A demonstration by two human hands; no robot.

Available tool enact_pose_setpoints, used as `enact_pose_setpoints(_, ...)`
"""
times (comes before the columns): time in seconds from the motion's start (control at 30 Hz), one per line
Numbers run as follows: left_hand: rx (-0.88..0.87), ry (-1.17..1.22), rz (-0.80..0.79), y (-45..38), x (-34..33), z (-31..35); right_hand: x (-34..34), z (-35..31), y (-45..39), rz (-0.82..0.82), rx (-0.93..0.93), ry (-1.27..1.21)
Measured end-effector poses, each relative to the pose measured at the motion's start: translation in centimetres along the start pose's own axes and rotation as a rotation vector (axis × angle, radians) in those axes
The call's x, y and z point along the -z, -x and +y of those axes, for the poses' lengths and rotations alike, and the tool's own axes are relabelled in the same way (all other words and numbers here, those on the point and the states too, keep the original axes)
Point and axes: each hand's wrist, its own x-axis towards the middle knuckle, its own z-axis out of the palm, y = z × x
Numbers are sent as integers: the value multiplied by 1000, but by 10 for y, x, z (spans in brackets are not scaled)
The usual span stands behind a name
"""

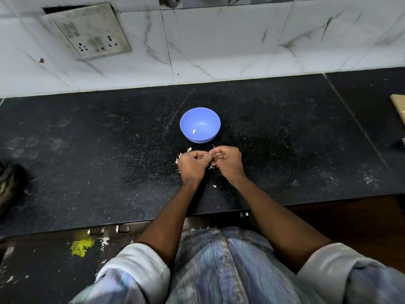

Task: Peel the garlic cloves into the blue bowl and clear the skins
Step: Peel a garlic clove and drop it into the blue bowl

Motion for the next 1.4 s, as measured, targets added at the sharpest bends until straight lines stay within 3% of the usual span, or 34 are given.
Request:
enact_pose_setpoints(0.47,72,122,-81,-4,2,-11,0,4,-3,-50,-58,-177)
enact_pose_setpoints(1.03,-151,-163,-10,-1,6,-3,3,1,-3,-69,-19,-64)
enact_pose_setpoints(1.4,28,37,-99,-1,7,-2,7,5,1,-61,65,42)
